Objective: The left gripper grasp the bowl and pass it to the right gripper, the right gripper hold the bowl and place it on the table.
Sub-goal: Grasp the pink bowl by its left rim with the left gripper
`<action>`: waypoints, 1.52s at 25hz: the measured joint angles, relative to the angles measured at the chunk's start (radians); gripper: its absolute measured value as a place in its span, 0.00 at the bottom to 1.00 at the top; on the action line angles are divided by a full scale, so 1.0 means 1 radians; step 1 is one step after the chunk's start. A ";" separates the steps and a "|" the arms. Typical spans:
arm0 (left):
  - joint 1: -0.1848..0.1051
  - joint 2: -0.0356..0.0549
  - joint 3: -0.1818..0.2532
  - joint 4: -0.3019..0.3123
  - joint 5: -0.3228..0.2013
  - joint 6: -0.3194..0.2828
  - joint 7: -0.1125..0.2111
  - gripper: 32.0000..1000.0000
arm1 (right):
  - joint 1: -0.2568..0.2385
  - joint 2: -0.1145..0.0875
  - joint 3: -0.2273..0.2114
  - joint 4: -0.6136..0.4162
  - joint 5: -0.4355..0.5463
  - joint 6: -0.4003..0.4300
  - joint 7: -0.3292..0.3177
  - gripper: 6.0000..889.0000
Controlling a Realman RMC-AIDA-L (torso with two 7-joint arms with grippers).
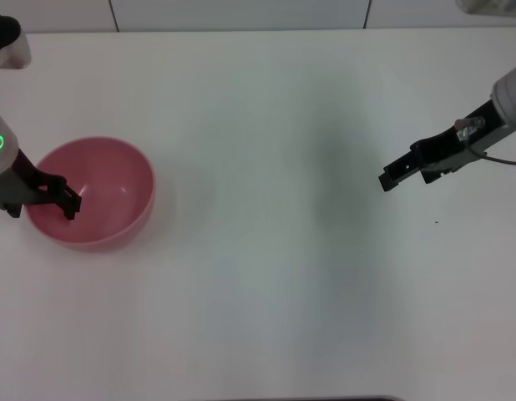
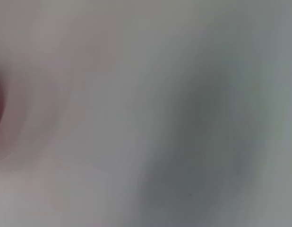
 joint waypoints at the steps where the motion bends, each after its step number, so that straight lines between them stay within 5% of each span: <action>1: 0.000 -0.0001 0.000 0.000 -0.001 0.001 0.000 0.83 | 0.000 0.000 0.000 0.000 0.000 0.000 0.000 0.90; 20: -0.001 0.0018 0.000 -0.004 -0.016 0.010 0.010 0.74 | 0.003 0.000 0.001 -0.003 0.001 0.000 -0.001 0.90; 34: -0.002 0.0054 0.000 -0.004 -0.014 0.002 0.012 0.09 | 0.008 0.000 0.000 -0.003 0.001 0.000 -0.001 0.90; 38: -0.004 0.0031 0.000 -0.003 -0.014 0.000 0.014 0.09 | 0.008 0.000 0.000 -0.003 0.001 0.000 -0.001 0.90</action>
